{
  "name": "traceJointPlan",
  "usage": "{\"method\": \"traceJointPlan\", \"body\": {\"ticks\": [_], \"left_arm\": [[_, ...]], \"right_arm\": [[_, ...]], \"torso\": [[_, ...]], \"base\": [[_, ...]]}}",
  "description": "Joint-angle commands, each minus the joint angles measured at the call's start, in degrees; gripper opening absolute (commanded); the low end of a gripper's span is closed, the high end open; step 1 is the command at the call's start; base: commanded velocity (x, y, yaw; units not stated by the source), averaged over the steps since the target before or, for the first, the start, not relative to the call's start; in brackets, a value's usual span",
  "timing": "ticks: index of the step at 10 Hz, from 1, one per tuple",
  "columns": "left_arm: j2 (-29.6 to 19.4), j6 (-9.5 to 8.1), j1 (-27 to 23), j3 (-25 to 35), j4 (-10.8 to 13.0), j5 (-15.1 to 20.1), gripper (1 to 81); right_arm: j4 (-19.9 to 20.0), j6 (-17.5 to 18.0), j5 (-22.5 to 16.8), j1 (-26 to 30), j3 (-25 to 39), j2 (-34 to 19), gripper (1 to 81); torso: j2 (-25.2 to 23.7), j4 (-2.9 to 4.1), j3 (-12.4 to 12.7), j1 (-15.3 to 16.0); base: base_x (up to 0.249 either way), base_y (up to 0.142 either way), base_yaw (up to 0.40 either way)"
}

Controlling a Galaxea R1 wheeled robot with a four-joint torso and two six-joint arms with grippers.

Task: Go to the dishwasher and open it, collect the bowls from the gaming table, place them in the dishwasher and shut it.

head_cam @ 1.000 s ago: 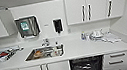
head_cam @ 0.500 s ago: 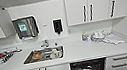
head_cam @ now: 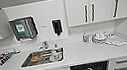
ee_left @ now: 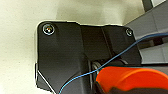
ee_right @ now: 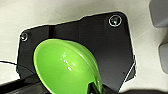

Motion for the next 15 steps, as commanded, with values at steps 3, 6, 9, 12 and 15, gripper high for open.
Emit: {"method": "traceJointPlan", "body": {"ticks": [3,6,9,12,15], "left_arm": [[-0.6,-0.08,-2.1,0.3,0.2,2.3,1.0],[-0.5,-0.08,-2.0,0.5,0.3,2.3,1.0],[-0.7,-0.08,-2.0,0.6,0.3,2.3,1.0],[-4.7,-0.08,-2.0,8.5,0.4,2.2,1.0],[-12.1,-0.08,-2.9,21.6,0.2,2.2,1.0]], "right_arm": [[-0.2,0.0,-2.5,2.6,0.0,-0.3,1.0],[0.0,0.0,-2.5,2.6,0.0,-0.5,1.0],[0.2,0.6,-2.5,2.8,0.5,-0.8,1.0],[0.3,0.7,-1.9,2.9,3.6,-2.3,1.0],[0.3,0.8,-1.8,3.6,9.9,-5.8,1.0]], "torso": [[0.0,0.0,0.0,0.0],[0.0,0.0,0.0,0.0],[0.0,0.0,0.0,0.0],[0.0,0.0,-3.5,0.0],[0.0,0.0,-5.8,0.0]], "base": [[0.114,0.0,0.0],[0.028,0.0,0.0],[0.0,0.0,0.0],[0.0,0.0,0.0],[0.0,0.0,0.0]]}}
